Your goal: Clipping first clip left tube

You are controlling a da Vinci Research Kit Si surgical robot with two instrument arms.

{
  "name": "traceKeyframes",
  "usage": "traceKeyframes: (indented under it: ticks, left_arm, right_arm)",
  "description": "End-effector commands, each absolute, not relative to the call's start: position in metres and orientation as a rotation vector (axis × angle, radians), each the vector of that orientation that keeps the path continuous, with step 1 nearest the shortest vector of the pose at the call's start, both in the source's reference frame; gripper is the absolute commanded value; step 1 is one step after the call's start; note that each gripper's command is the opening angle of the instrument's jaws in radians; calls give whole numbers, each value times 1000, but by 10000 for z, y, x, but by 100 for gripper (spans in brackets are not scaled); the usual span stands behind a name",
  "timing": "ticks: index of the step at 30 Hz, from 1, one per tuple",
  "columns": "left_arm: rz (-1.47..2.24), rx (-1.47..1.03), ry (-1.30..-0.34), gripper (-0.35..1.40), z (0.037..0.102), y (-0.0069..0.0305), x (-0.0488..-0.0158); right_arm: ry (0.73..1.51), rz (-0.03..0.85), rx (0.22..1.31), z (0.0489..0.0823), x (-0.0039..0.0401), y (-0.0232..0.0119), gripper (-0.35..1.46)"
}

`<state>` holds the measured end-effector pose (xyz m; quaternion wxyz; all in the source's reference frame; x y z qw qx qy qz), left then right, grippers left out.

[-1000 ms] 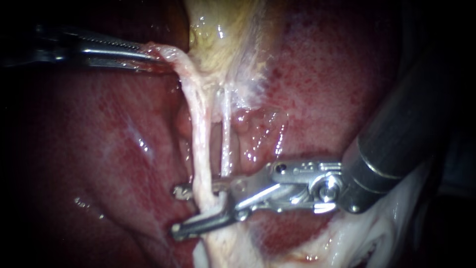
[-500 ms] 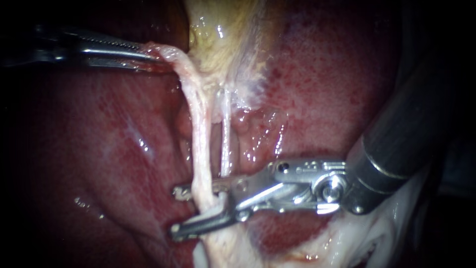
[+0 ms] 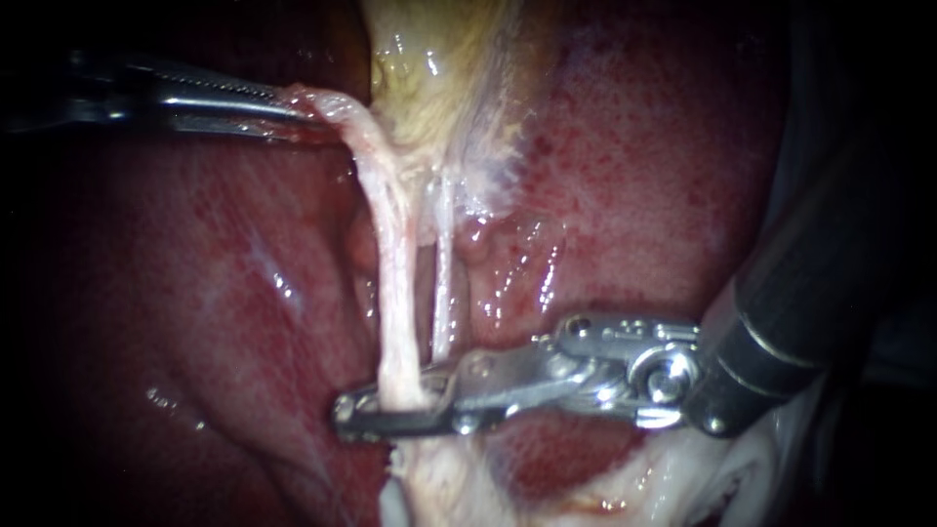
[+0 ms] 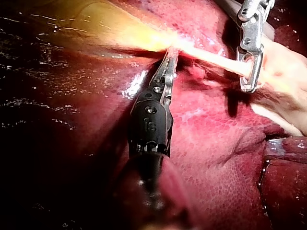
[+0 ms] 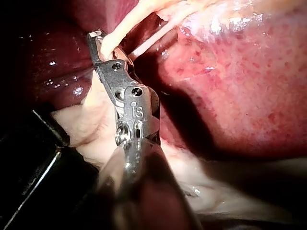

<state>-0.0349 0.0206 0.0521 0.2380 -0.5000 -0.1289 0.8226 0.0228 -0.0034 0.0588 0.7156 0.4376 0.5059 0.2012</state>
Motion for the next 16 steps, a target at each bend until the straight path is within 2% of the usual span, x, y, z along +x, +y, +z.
traceKeyframes:
  ticks: [1,16]
  left_arm:
    - [2253,-1369,-352,-35,521,206,-349]
    - [2256,-1366,-353,-35,521,206,-349]
  right_arm:
    - [1121,441,970,589,226,-34,-35]
    - [1121,438,970,591,226,-36,-35]
